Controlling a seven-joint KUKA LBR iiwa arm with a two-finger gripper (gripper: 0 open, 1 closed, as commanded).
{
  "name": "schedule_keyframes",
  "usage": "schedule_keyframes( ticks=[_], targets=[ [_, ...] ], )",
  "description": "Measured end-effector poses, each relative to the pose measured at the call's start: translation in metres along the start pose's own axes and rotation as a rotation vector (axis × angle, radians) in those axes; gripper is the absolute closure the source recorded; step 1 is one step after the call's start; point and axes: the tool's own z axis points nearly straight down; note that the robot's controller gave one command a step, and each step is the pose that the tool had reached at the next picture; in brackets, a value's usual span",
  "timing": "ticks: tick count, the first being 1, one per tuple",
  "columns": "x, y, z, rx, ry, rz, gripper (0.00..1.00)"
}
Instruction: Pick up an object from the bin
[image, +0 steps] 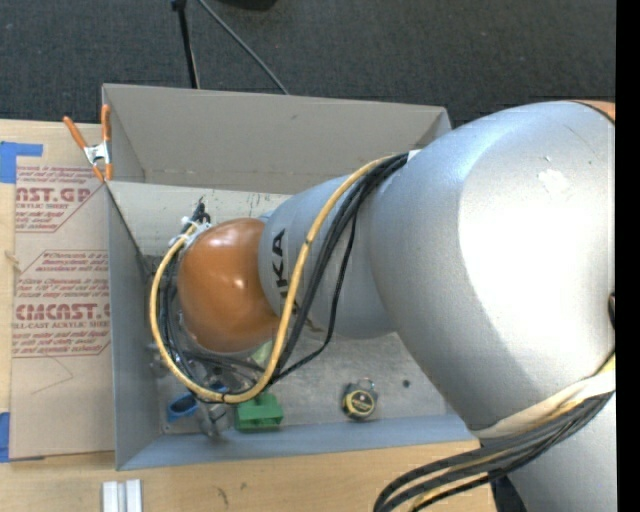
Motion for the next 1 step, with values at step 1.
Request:
schedule_keyframes(
  ticks=[1],
  targets=[
    [-0.0003,-0.0002,0.0000,0.000,-0.001,0.001,0.00]
  ],
)
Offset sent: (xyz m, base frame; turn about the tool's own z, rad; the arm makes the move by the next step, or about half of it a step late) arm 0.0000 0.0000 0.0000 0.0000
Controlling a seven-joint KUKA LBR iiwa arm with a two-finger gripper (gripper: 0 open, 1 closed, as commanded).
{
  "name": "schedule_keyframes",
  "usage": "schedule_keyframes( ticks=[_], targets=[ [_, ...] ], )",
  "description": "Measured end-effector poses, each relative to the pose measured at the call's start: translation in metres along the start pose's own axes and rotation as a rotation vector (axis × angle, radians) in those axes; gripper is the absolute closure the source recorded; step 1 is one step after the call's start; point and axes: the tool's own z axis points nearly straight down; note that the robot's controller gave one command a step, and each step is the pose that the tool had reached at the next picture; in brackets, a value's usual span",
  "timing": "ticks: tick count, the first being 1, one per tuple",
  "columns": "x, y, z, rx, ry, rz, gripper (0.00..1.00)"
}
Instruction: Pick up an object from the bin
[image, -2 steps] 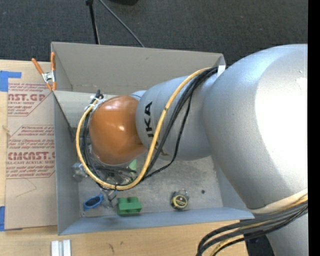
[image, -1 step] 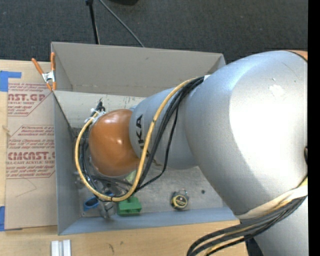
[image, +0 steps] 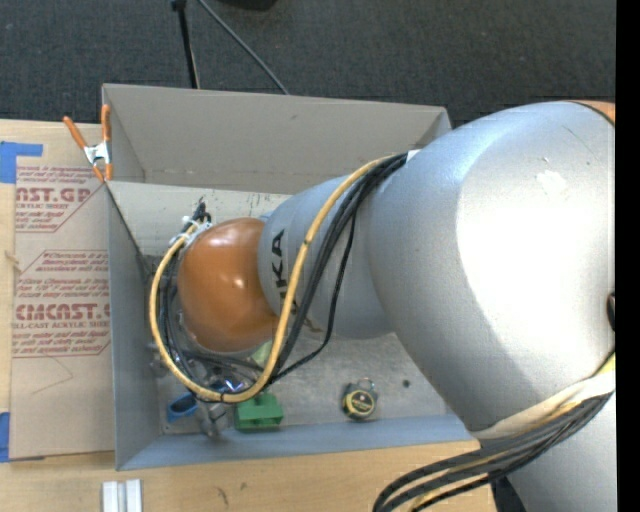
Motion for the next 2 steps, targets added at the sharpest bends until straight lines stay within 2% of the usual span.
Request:
schedule_keyframes(
  ticks=[1,2],
  targets=[
    [0.000,0.001,0.000,-0.001,0.000,-0.001,1.00],
    [-0.002,0.001,-0.102,0.001,-0.009,-0.001,1.00]
  ],
)
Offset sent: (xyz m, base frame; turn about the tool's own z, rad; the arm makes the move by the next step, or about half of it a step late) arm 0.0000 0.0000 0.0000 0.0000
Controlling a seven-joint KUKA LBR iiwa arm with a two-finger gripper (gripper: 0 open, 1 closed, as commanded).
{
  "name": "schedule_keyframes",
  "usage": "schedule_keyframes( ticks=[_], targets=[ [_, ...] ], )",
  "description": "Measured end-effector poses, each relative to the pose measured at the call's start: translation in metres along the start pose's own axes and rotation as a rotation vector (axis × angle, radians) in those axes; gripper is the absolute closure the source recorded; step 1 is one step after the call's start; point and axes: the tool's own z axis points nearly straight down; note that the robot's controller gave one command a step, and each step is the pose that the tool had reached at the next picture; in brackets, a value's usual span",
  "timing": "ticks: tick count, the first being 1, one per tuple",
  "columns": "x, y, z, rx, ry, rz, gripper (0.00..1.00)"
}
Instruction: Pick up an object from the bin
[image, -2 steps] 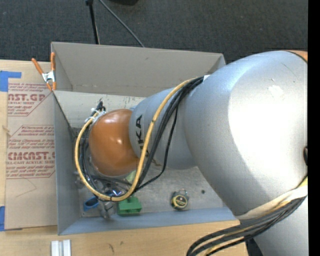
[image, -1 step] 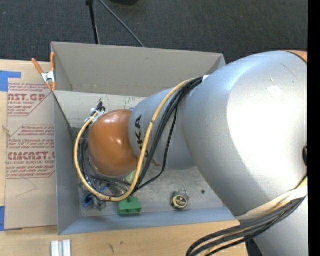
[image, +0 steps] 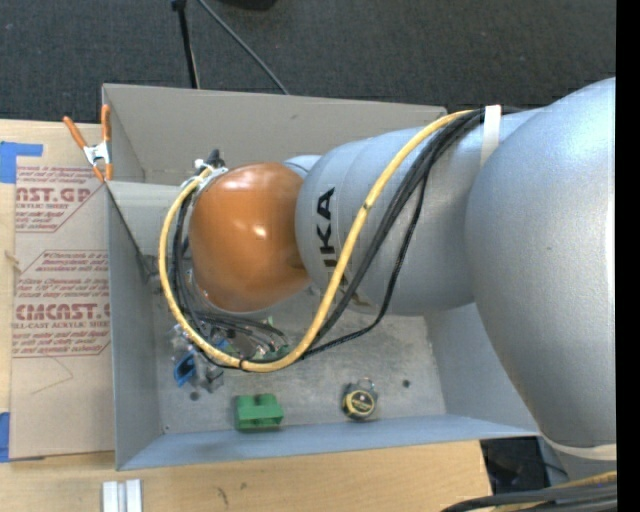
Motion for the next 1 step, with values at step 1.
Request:
schedule_keyframes(
  ticks=[1],
  targets=[
    [-0.0010,0.0007,-0.0076,-0.001,0.006,0.000,1.00]
  ],
)
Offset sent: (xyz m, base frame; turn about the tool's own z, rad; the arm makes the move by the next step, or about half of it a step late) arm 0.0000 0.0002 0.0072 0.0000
